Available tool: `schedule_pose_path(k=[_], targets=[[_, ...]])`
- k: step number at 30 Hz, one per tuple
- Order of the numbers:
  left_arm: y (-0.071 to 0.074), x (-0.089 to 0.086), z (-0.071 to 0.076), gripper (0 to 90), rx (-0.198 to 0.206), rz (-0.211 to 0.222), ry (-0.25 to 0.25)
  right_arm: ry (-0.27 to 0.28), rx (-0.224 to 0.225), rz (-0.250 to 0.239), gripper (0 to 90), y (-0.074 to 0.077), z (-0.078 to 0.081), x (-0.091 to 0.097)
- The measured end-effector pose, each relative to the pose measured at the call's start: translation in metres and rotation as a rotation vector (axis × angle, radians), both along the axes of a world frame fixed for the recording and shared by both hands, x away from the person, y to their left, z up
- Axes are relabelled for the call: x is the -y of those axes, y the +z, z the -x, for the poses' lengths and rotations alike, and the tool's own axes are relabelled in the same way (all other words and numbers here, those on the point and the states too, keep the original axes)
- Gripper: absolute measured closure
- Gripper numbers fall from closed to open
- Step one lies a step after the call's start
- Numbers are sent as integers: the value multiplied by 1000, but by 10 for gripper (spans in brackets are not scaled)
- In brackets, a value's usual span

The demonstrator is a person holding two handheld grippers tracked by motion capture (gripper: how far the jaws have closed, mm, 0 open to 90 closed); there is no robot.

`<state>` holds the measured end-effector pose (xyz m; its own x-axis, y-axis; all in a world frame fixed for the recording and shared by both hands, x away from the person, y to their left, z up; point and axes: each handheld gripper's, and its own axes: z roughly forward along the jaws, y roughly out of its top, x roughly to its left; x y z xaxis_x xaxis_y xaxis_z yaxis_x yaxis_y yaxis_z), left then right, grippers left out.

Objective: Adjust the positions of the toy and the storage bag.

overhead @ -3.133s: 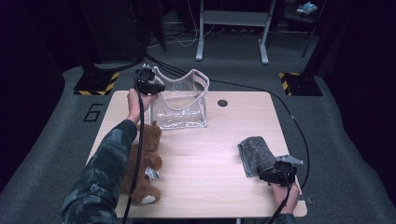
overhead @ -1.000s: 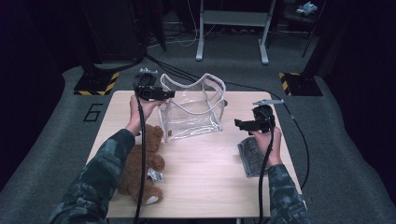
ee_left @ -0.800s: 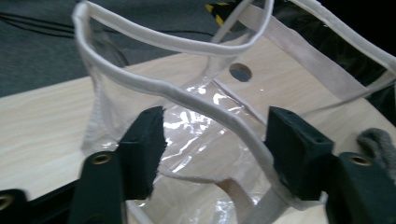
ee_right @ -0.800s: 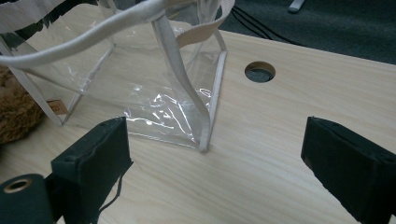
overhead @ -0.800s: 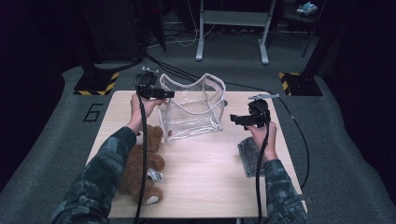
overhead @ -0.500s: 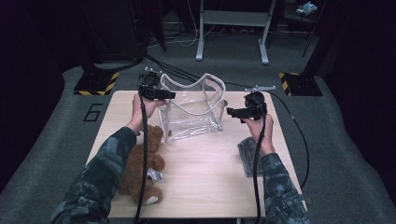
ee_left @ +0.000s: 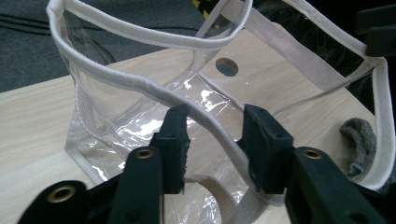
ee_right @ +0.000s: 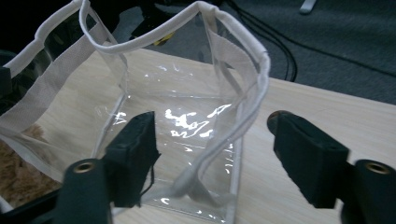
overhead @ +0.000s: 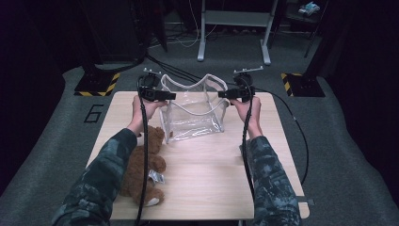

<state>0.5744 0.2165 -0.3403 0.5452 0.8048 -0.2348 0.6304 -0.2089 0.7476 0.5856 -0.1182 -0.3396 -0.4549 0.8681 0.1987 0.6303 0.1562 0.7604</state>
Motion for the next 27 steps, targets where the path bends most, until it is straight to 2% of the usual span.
schedule_pose_path(k=[2,3,6,9,11,18,21,24,27], targets=[[0,0,0,676,2,2,-4,2,-11,13,387,-1,-3,-2],[0,-2,1,714,4,0,-16,11,-47,18,479,-6,-9,-5],[0,-3,2,782,11,4,-22,13,-90,28,611,-11,-11,-6],[0,-6,2,829,32,-2,-28,26,-88,32,774,-12,-9,-4],[0,-7,3,835,33,-1,-29,24,-97,41,830,-11,-5,-5],[0,-10,7,845,45,2,-40,53,-75,68,852,-9,8,-5],[0,-10,8,844,44,11,-41,63,-69,60,852,-10,17,-2],[0,-10,9,844,41,-1,-54,78,-60,66,851,-9,27,0],[0,-10,12,842,44,12,-62,94,-38,66,851,-11,38,3]])
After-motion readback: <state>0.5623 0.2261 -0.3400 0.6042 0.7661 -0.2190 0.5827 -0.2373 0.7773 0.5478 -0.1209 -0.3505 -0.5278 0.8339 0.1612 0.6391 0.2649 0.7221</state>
